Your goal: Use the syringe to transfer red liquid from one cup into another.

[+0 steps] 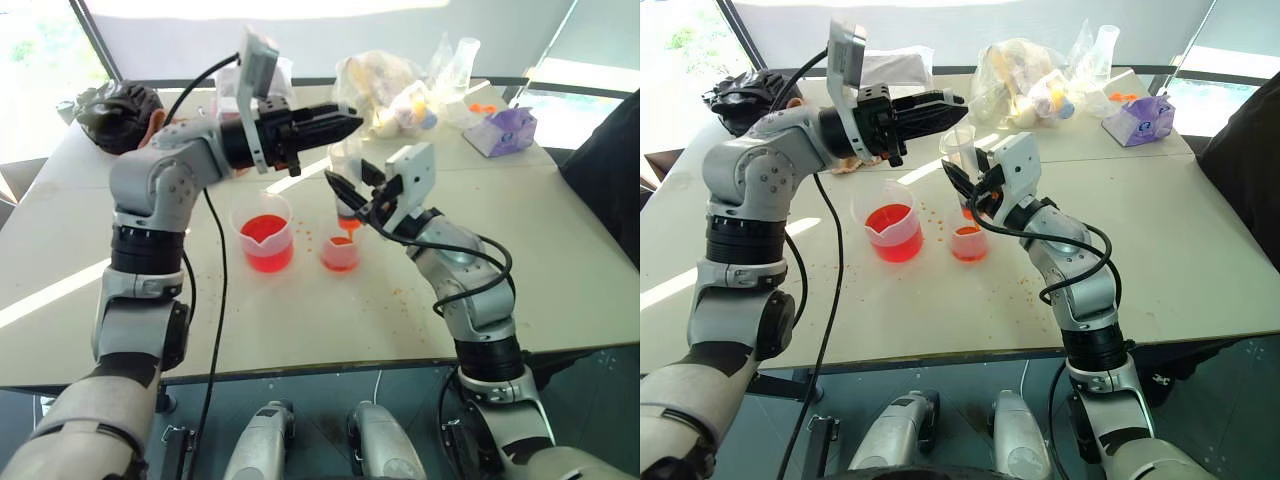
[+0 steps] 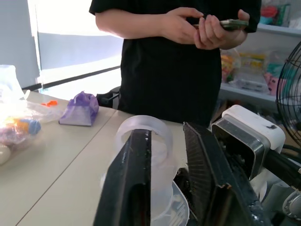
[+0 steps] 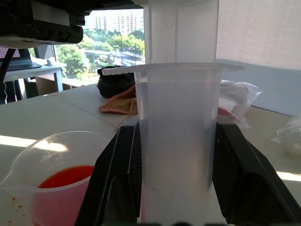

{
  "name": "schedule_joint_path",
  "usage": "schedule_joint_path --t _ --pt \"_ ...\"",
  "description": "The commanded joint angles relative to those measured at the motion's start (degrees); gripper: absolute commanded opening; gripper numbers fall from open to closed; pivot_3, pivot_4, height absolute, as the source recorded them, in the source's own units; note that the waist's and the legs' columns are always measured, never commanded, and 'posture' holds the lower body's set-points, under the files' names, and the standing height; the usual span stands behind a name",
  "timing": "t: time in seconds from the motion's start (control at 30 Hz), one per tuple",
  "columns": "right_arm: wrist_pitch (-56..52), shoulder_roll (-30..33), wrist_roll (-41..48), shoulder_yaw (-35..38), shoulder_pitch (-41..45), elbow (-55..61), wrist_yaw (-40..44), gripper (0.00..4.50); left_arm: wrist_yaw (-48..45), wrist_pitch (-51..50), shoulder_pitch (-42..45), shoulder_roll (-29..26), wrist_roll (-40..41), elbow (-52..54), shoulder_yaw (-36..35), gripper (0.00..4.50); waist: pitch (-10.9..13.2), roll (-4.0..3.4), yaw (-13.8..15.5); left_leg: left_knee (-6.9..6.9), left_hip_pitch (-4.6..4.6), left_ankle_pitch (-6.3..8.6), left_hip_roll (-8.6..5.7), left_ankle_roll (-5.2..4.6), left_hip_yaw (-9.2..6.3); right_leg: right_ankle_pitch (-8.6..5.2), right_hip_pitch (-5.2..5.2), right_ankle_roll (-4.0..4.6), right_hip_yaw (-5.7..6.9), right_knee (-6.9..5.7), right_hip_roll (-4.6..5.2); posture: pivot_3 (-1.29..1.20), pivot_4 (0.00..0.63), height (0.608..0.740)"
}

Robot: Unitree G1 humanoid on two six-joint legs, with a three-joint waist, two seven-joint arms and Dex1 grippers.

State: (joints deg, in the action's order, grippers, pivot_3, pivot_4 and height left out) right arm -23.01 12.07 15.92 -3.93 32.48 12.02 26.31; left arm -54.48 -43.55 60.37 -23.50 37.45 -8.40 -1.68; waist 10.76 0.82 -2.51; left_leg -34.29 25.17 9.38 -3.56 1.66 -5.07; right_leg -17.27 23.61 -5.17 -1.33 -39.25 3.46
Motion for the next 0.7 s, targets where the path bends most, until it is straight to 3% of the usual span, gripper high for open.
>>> schedule_joint_path --t 0.03,0.7 --pt "2.2 -0.9 0.4 0.1 2.2 1.7 0.1 1.38 -0.7 -1.7 -1.8 0.6 0.6 3.8 1.9 0.01 0.0 0.0 0.0 0.0 0.0 0.0 0.0 0.0 0.0 0.0 0.0 0.0 0.0 0.0 0.0 0.0 0.15 0.736" --pt "-0.8 -0.9 2.0 1.4 3.8 5.1 -0.2 1.38 0.1 -3.1 -6.1 1.1 0.4 5.9 2.7 0.01 0.0 0.0 0.1 -0.02 0.0 0.0 -0.01 0.0 0.0 0.0 -0.01 0.0 0.0 0.0 0.01 0.0 0.15 0.736"
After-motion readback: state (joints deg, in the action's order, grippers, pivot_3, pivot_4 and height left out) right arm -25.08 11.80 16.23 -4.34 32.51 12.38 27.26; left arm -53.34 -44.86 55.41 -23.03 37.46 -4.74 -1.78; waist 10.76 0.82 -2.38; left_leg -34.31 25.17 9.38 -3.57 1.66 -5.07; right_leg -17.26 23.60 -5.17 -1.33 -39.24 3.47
